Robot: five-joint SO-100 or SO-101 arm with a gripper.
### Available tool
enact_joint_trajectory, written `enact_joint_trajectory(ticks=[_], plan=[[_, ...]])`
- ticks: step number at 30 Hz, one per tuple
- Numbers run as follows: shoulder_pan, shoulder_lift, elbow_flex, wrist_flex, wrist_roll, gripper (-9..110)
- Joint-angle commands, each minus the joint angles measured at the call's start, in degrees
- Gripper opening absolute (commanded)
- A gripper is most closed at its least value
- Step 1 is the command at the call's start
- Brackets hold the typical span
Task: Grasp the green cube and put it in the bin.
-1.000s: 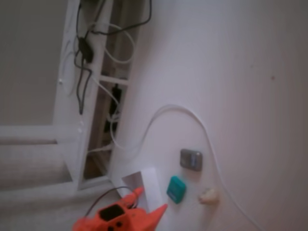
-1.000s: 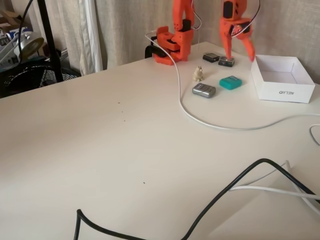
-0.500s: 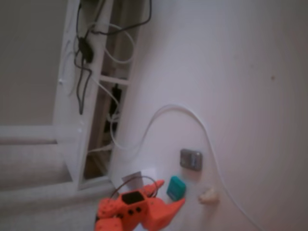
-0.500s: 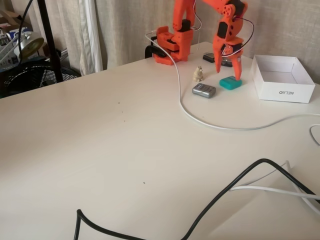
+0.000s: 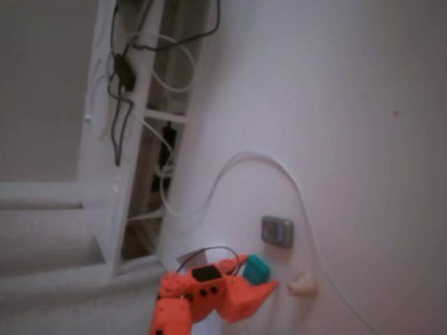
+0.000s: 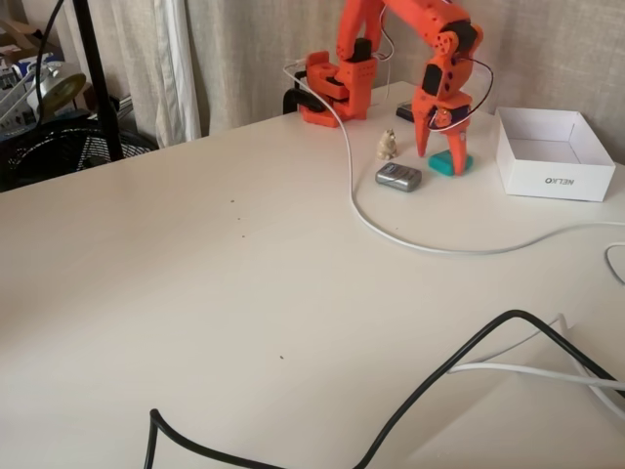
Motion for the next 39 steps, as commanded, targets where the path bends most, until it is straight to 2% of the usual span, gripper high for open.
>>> enact_joint_trajectory(ticks=[1,13,22,25,27,29,39], plan=[[-1.2,-0.2,-2.4,-0.2,-0.9,33],[-2.8,-1.8,-2.5,-2.1,-2.0,31],[-2.6,-2.9,-2.4,-1.7,-2.7,12],[-2.5,-3.1,-2.1,-0.8,-2.7,9],[-2.5,-3.1,-2.0,-0.6,-2.8,3],[-2.5,-3.1,-2.0,-0.7,-3.3,-8],[-1.7,0.9,-5.0,-3.7,-6.2,-8]])
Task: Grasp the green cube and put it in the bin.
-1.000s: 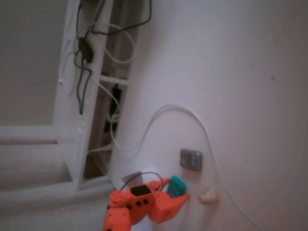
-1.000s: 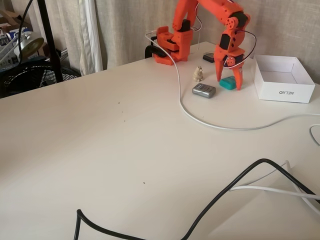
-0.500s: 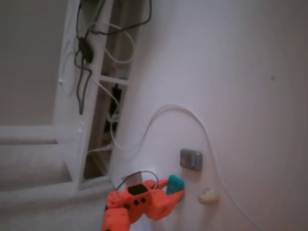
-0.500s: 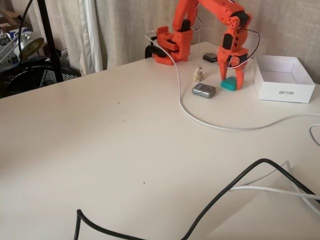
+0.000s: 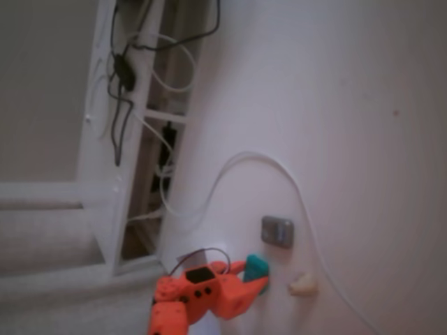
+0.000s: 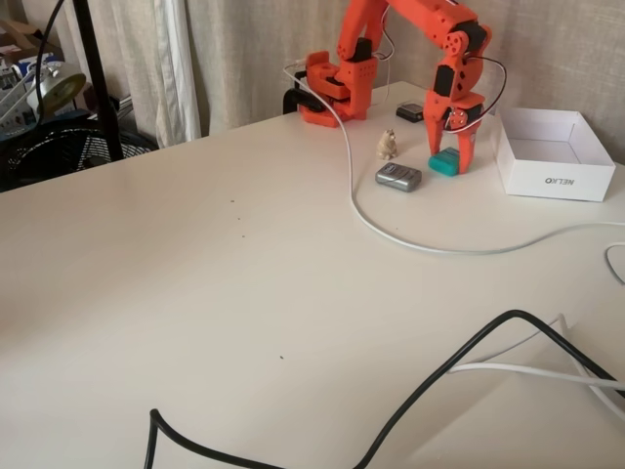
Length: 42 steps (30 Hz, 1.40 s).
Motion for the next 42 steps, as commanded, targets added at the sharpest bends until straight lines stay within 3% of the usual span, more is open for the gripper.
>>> enact_joint_trajectory(ticks=[1,12,20,25,34,38,42], plan=[[0.8,4.2,-2.5,-3.0,-2.3,-8],[-2.1,22.9,-3.5,-21.4,-13.2,-8],[-14.9,24.3,-3.3,-18.7,-22.1,-8],[-16.3,22.2,-3.3,-14.2,-25.3,-8],[-16.1,14.2,-5.0,-18.5,-25.4,-8],[-16.2,8.7,-8.8,-17.9,-25.1,2],[-16.3,6.3,-10.3,-19.4,-24.9,25]])
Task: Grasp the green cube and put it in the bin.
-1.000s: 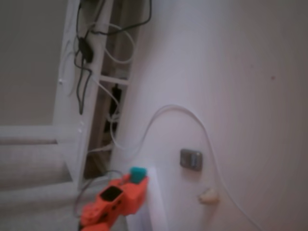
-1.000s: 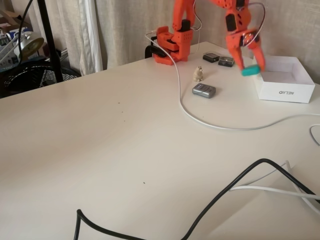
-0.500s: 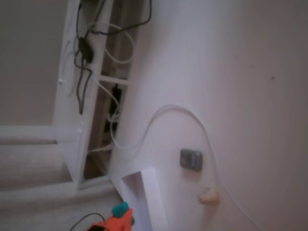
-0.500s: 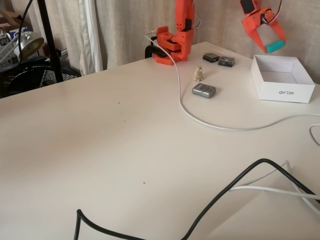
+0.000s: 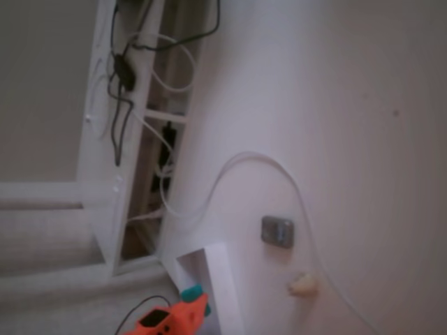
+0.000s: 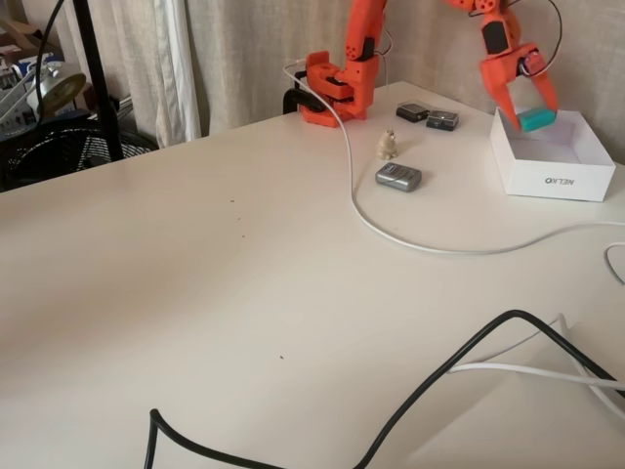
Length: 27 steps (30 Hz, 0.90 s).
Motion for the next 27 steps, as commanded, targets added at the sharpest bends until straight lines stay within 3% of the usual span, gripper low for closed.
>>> enact_joint_trajectory(ticks=[1,8,15,27], plan=[[-0.4,-0.4,-3.3,-1.7,0.2,25],[-0.2,-2.4,-5.9,-2.7,0.2,34],[0.5,3.2,-4.1,-1.8,1.1,30],[6.0,48.4,30.1,-4.6,7.2,30]])
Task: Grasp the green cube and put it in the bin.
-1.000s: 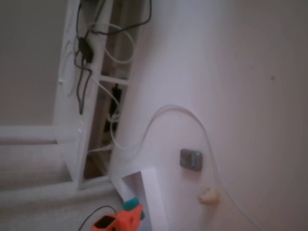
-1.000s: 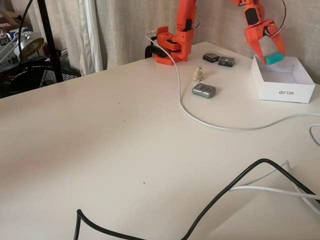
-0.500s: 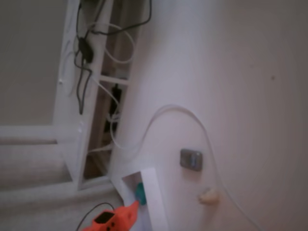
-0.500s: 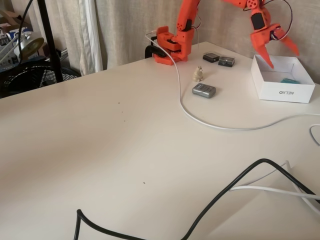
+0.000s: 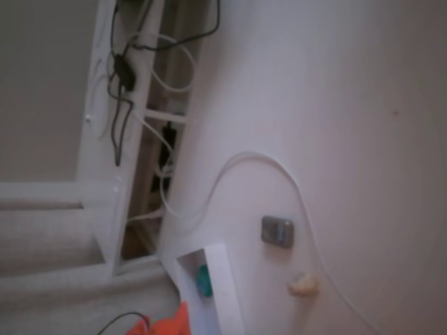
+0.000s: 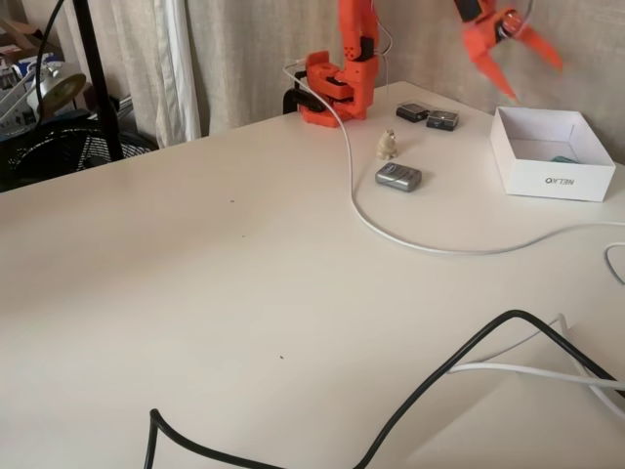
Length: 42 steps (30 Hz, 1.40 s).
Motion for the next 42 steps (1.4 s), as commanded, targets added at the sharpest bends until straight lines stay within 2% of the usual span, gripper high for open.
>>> enact_joint_trajectory(ticks=[1,11,22,28,37,40,42], plan=[[1.8,18.3,10.5,-1.6,3.1,30],[9.6,55.0,43.9,-0.1,4.1,30],[13.5,73.6,52.4,22.0,3.6,30],[14.0,75.5,54.4,23.4,3.5,14],[14.3,75.5,57.3,22.4,2.5,5],[14.0,75.5,57.3,22.4,2.2,-8],[13.9,75.5,57.3,22.4,2.1,-8]])
